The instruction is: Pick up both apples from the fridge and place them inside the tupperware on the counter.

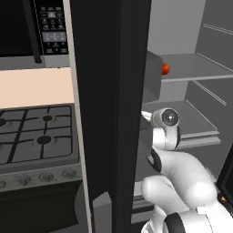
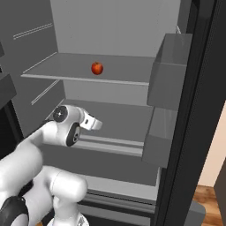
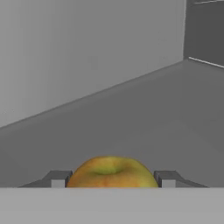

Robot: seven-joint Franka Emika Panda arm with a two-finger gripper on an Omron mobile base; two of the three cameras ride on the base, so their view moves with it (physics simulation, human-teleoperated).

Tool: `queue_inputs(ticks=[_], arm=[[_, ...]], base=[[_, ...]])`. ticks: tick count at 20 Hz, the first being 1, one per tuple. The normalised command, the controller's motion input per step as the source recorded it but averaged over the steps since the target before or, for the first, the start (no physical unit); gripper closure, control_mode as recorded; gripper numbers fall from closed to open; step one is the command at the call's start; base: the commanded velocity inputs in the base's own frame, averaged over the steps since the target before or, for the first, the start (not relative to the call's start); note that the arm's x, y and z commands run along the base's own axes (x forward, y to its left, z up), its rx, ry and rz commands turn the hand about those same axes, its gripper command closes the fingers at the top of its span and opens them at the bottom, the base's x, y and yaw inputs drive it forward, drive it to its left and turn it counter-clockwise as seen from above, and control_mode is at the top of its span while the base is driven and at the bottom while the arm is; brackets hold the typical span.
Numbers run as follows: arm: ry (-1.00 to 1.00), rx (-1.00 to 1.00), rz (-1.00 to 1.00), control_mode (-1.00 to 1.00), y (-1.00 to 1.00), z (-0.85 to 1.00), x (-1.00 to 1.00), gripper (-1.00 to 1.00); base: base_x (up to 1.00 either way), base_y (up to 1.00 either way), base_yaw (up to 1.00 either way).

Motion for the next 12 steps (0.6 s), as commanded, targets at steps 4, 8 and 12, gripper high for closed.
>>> queue_inputs(ticks=[4, 8, 12], arm=[[0.07, 0.00, 0.14, -1.00, -0.15, 0.68, -0.50, 1.00], [0.07, 0.00, 0.19, -1.00, -0.09, 0.44, -0.59, 1.00], [0.01, 0.00, 0.20, -1.00, -0.03, 0.26, -0.69, 1.00]], base=[[0.00, 0.00, 0.00], [0.00, 0.00, 0.00], [0.00, 0.00, 0.00]])
